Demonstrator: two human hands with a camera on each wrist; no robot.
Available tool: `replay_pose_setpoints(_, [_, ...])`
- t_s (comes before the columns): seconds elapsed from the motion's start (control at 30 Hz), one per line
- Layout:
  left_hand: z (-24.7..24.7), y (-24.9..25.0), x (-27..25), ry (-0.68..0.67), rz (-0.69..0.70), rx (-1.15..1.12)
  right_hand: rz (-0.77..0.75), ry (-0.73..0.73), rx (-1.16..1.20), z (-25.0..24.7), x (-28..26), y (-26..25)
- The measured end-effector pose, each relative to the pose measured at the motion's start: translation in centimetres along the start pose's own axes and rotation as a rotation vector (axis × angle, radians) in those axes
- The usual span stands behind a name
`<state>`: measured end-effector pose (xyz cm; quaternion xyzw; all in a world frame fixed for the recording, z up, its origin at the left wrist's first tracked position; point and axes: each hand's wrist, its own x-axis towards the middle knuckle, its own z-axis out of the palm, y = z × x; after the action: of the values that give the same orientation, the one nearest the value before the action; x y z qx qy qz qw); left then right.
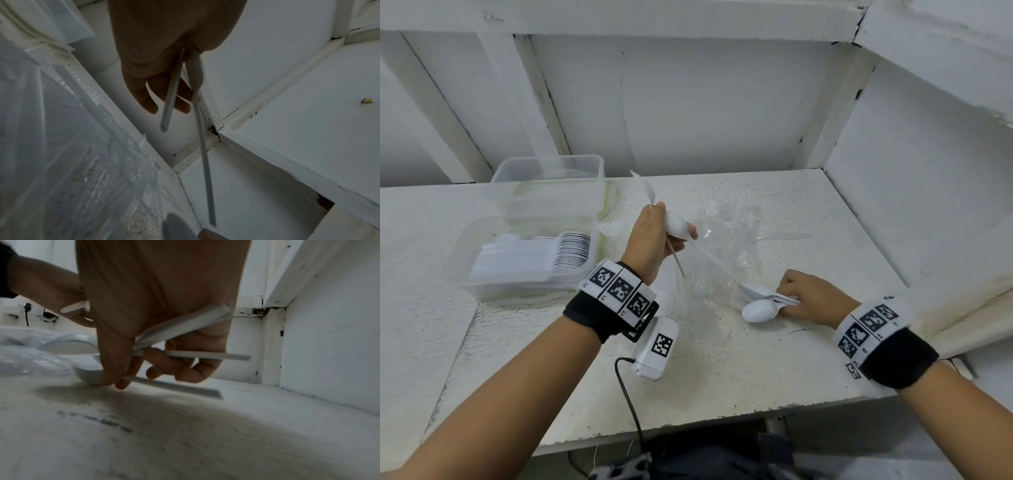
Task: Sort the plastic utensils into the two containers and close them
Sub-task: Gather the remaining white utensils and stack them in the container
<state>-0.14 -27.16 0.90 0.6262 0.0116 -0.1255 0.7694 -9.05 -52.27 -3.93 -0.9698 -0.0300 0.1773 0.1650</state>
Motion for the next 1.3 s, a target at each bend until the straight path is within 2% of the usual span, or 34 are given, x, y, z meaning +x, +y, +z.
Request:
replay_pose_setpoints(0.1, [0.0,0.1,-0.3,0.030,-0.040,-0.076,-0.005,0.054,0.119,-0.2,0.0,-0.3])
replay_pose_setpoints(0.17, [0.1,0.3,-0.5,0.062,-0.067,-0.046,0.012,0.096,0.196,-0.5,-0.1,-0.5])
replay_pose_setpoints(0.27, [0.1,0.4,-0.5,0.095,-0.068,0.020,0.033,0.146,0.467,-1.3,-0.5,-1.5])
replay_pose_setpoints(0.43, [-0.1,-0.3,-1.1,0.030,-0.039,0.175,-0.007,0.181,0.852,-2.1,-1.1,-4.5])
replay_pose_setpoints(0.6, [0.3,-0.7,-2.6,-0.018,-0.049,0.146,-0.081,0.207,1.111,-2.3,-0.6,-8.2])
replay_pose_setpoints(0.73, [0.5,-0.7,-3.5,-0.019,0.002,0.191,-0.147,0.242,1.136,-1.5,0.2,-11.1])
replay_pose_setpoints(0.97, [-0.4,-0.4,-4.2,0.045,-0.104,0.086,-0.108,0.257,1.301,0.6,1.1,-14.0])
replay_pose_setpoints(1.13, [-1.7,-0.9,-4.9,0.023,0.015,0.291,-0.007,0.247,1.325,0.6,1.7,-15.4])
replay_pose_setpoints(1.3, [-2.6,-1.4,-5.6,-0.032,0.063,0.358,-0.050,0.390,1.235,0.6,1.7,-16.6])
